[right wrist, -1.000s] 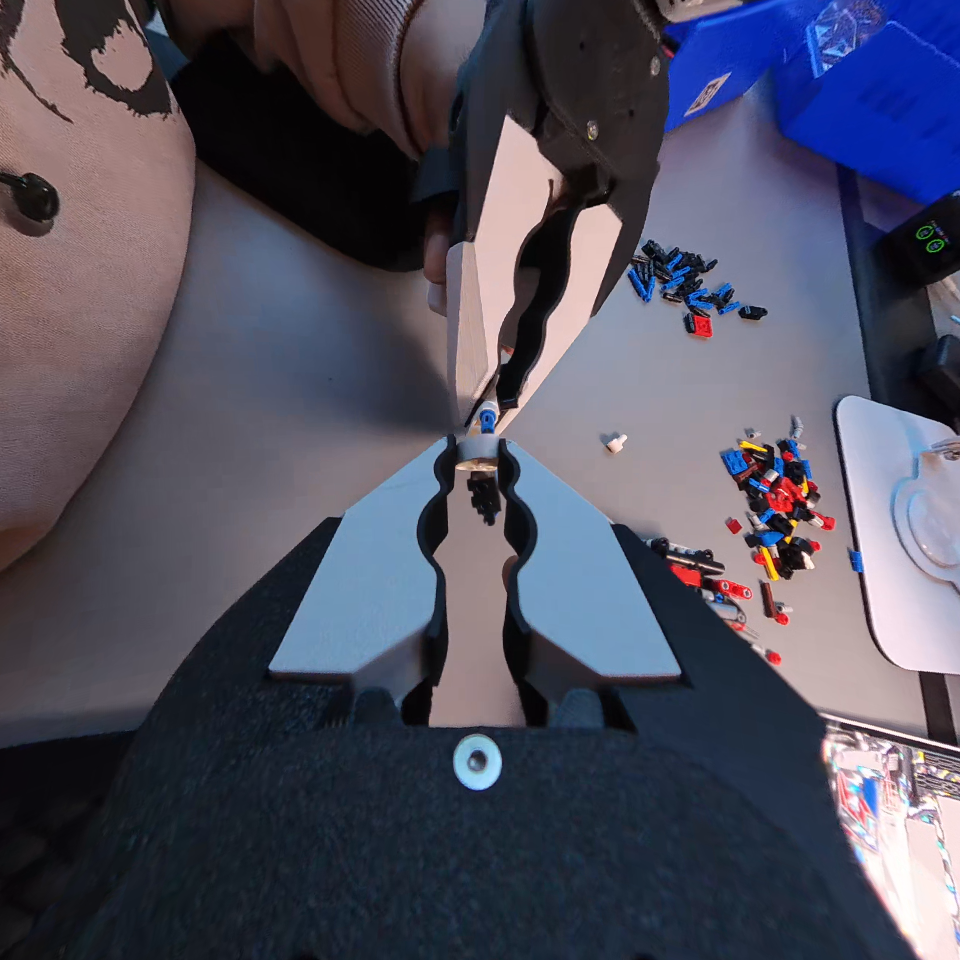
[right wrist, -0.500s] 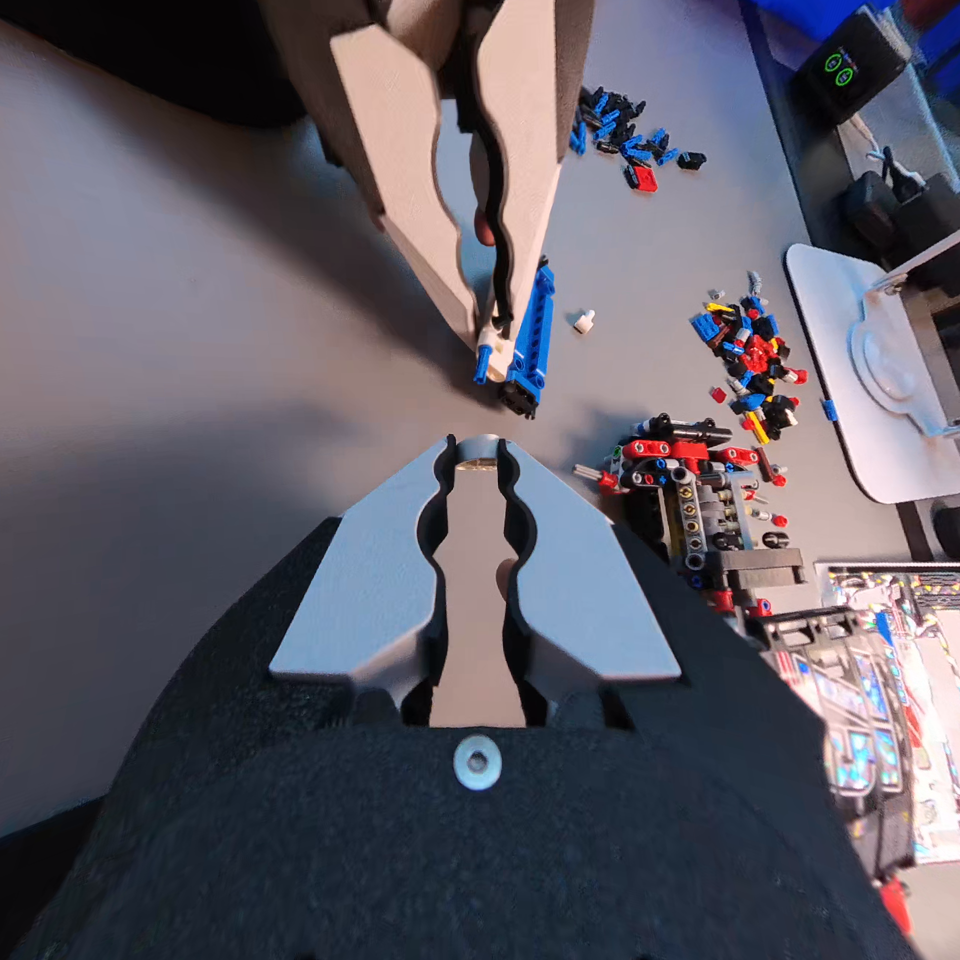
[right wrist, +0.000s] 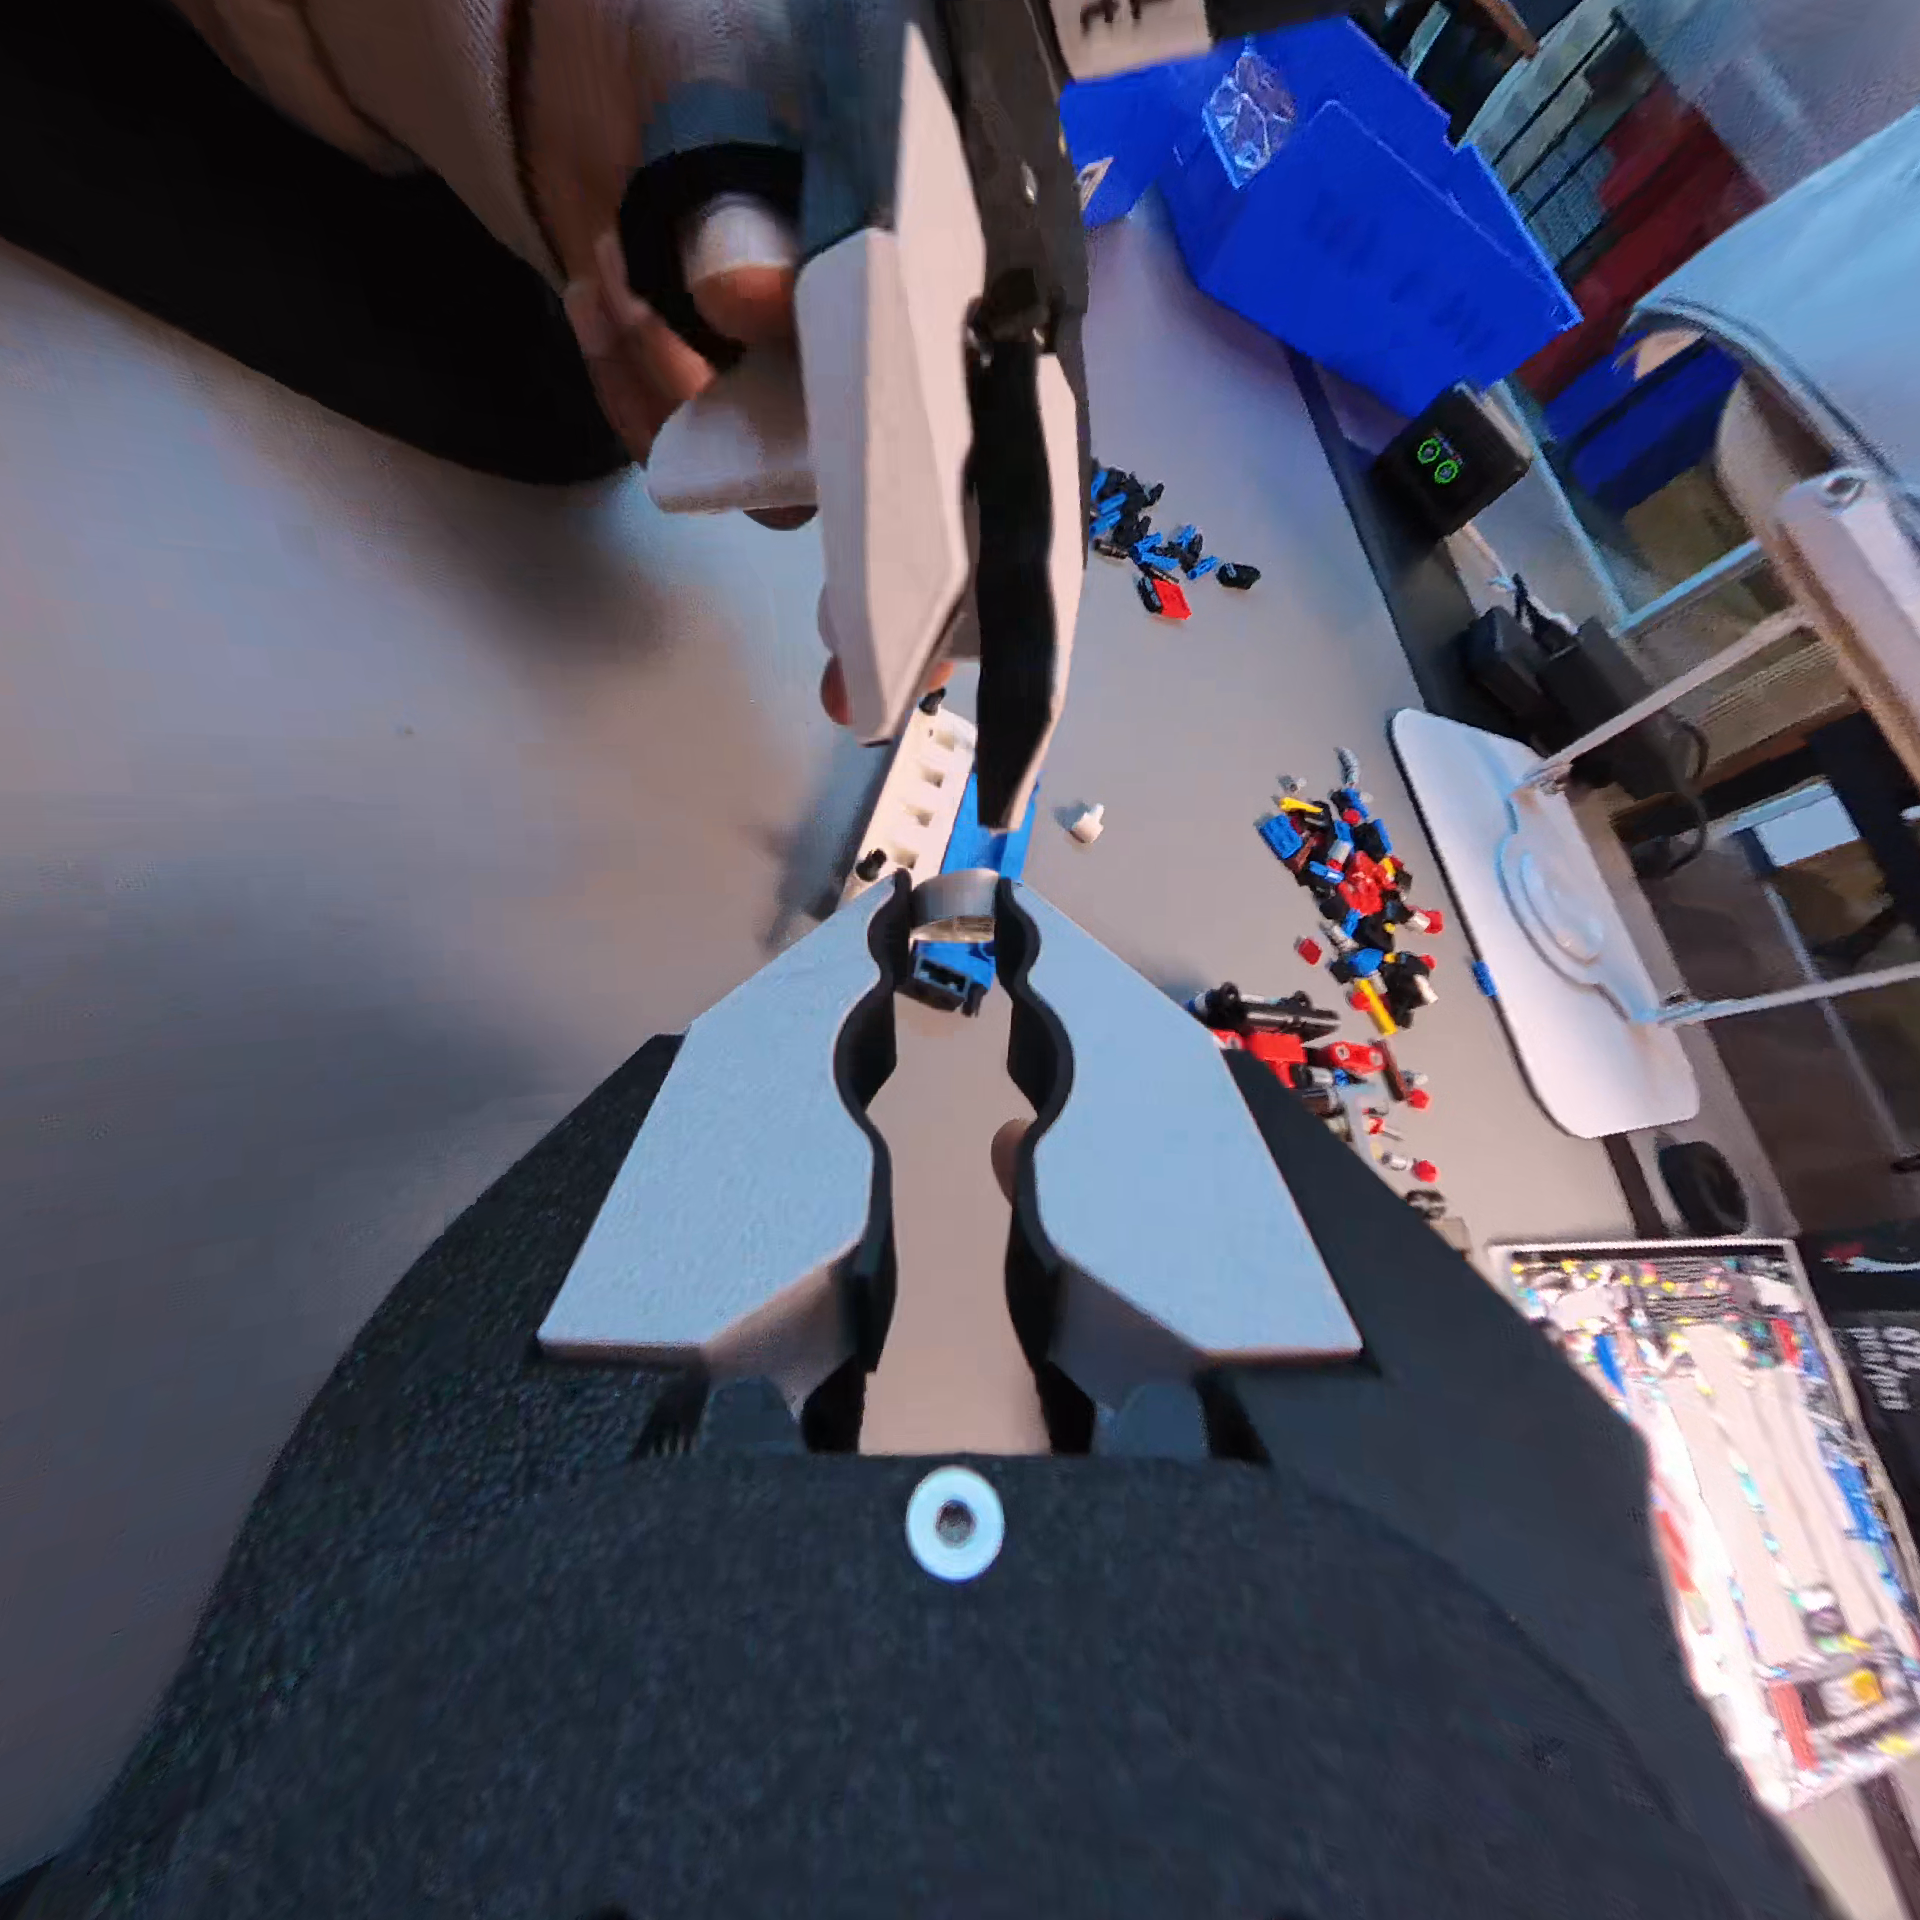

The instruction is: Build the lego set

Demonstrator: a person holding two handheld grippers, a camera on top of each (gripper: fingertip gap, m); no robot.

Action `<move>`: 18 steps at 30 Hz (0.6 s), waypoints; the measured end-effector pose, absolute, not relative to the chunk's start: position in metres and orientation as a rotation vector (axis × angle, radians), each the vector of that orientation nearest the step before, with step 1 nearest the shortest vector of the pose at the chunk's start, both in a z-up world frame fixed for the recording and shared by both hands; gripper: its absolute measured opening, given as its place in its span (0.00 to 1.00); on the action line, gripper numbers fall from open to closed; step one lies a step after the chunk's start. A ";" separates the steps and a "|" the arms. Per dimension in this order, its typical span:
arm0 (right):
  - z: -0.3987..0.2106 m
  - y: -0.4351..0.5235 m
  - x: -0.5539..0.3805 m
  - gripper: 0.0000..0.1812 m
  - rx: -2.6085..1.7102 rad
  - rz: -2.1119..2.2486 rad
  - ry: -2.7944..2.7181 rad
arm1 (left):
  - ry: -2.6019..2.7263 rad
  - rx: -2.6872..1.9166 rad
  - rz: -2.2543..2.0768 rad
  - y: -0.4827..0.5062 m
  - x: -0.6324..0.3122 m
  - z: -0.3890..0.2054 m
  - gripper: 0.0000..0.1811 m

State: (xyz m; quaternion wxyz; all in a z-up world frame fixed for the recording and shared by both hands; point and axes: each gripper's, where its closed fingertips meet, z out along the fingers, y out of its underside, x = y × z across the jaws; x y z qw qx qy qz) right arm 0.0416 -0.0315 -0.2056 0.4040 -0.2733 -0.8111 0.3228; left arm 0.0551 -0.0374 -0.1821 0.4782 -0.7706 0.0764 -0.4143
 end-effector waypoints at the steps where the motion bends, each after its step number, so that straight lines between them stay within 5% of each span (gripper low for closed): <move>1: -0.204 -0.033 0.040 0.07 -0.655 0.771 -2.047 | 0.109 -1.852 -1.096 -0.035 0.054 -0.179 0.21; 10: -0.186 -0.044 0.031 0.08 -0.561 0.673 -1.979 | 0.023 -1.790 -1.194 -0.034 0.050 -0.175 0.12; 18: -0.137 -0.067 0.045 0.10 -0.535 1.148 -1.829 | 0.101 -1.492 -1.520 -0.056 0.055 -0.132 0.11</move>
